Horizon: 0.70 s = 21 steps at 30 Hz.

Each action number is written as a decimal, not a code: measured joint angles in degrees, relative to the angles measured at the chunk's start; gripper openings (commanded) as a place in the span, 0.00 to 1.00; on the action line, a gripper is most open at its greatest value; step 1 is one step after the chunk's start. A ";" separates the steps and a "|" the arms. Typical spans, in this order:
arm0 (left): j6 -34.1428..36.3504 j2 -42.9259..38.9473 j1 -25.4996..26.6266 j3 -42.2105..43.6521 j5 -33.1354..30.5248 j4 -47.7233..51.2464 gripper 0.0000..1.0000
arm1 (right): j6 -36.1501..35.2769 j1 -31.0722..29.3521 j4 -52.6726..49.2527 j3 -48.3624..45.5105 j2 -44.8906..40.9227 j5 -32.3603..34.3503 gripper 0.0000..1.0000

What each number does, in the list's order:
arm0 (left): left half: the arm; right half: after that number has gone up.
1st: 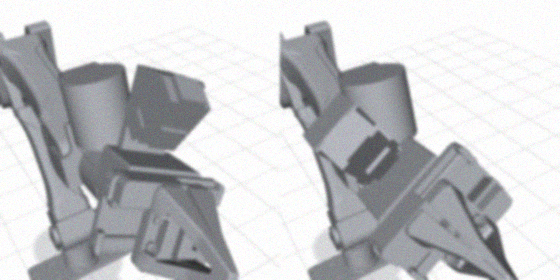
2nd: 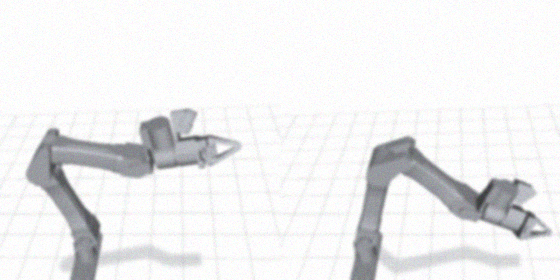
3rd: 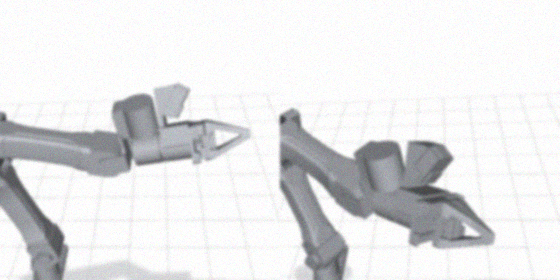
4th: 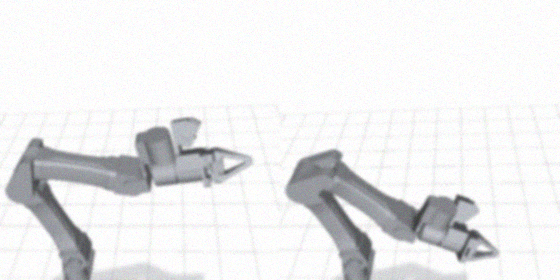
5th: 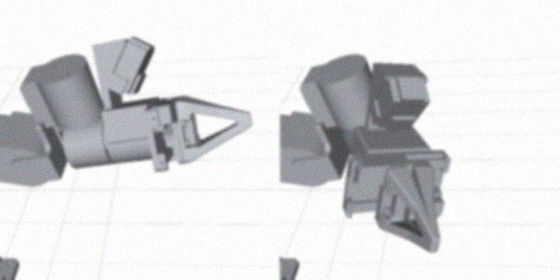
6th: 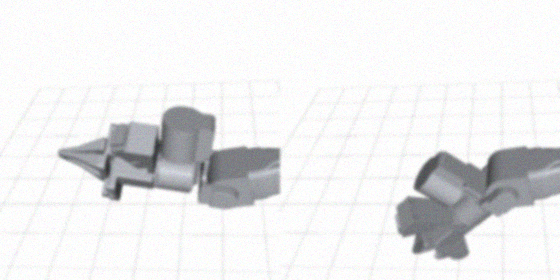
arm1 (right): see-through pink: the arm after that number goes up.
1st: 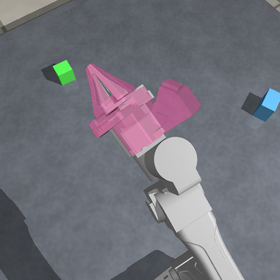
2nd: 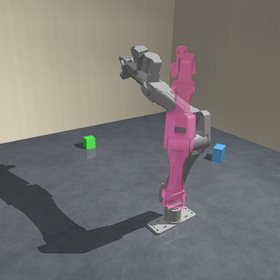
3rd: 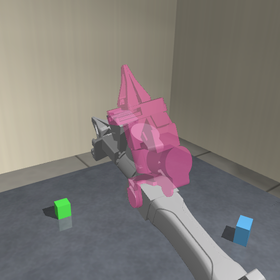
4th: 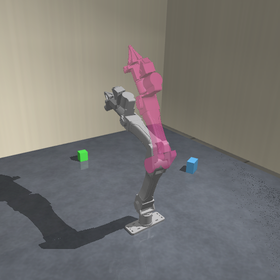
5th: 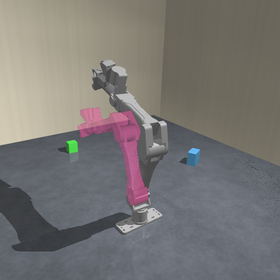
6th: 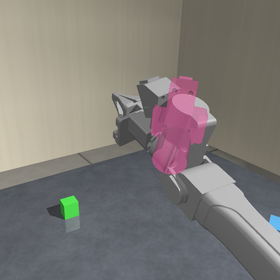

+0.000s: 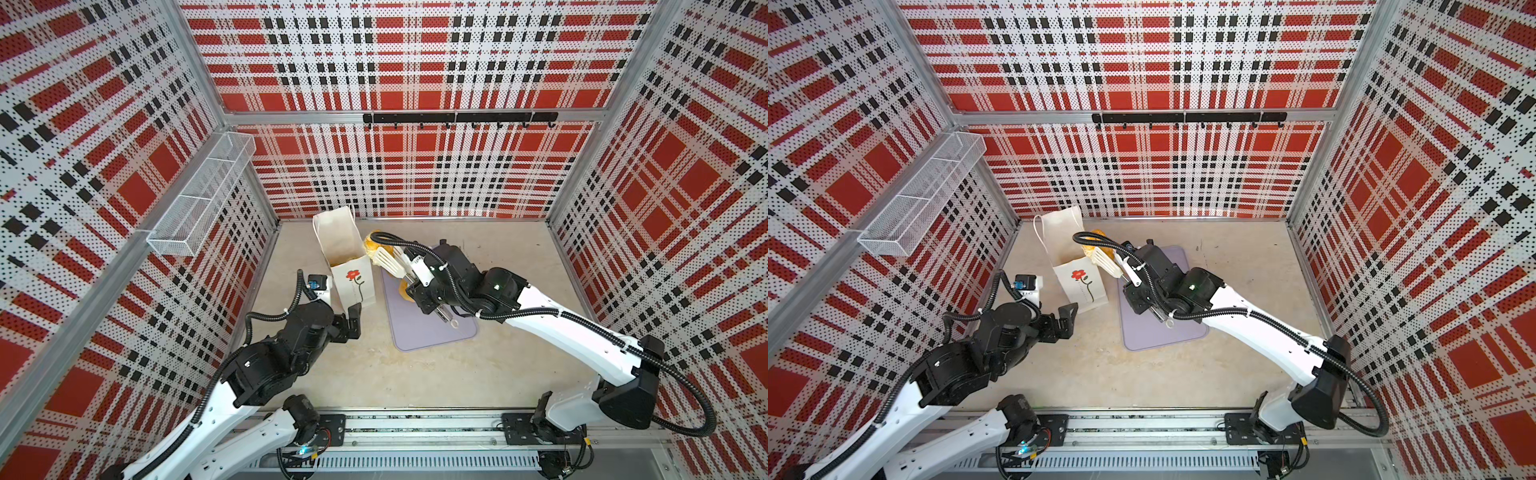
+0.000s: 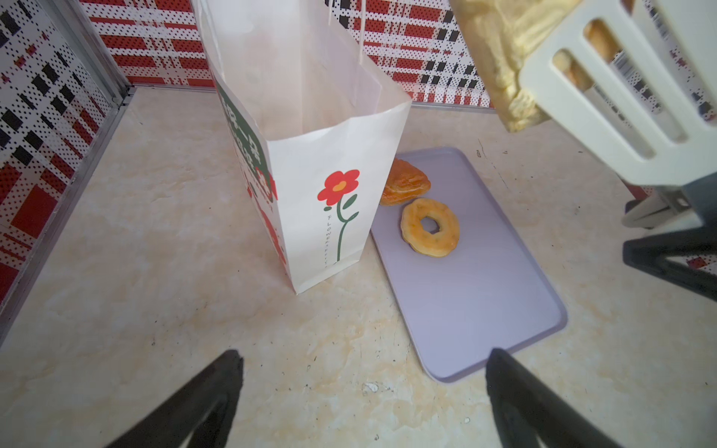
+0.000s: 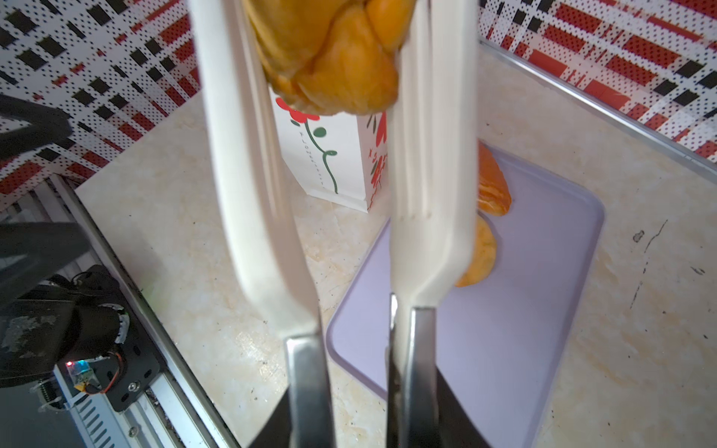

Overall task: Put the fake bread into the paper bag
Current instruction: 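Carry the muffin in the right tongs over the paper bag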

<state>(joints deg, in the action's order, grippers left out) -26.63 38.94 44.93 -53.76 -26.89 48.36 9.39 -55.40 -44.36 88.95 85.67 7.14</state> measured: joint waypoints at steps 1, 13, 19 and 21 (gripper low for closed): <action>0.09 -0.13 -0.33 -0.02 0.20 0.09 0.99 | -0.13 -0.20 0.07 0.85 0.48 0.00 0.37; -0.55 -3.32 -3.19 1.97 1.97 0.79 0.99 | -2.91 -0.83 0.31 11.26 10.56 -0.72 0.37; -1.46 -3.96 -5.55 3.65 3.91 1.14 0.99 | -4.09 -0.83 0.28 15.98 14.80 -0.96 0.38; -1.66 -4.04 -6.12 4.31 4.52 1.29 0.99 | -4.44 -0.83 0.09 17.77 16.35 -0.90 0.38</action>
<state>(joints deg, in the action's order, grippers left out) -28.29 34.89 38.81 -49.45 -22.37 49.65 4.95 -56.23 -44.27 106.72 102.02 6.24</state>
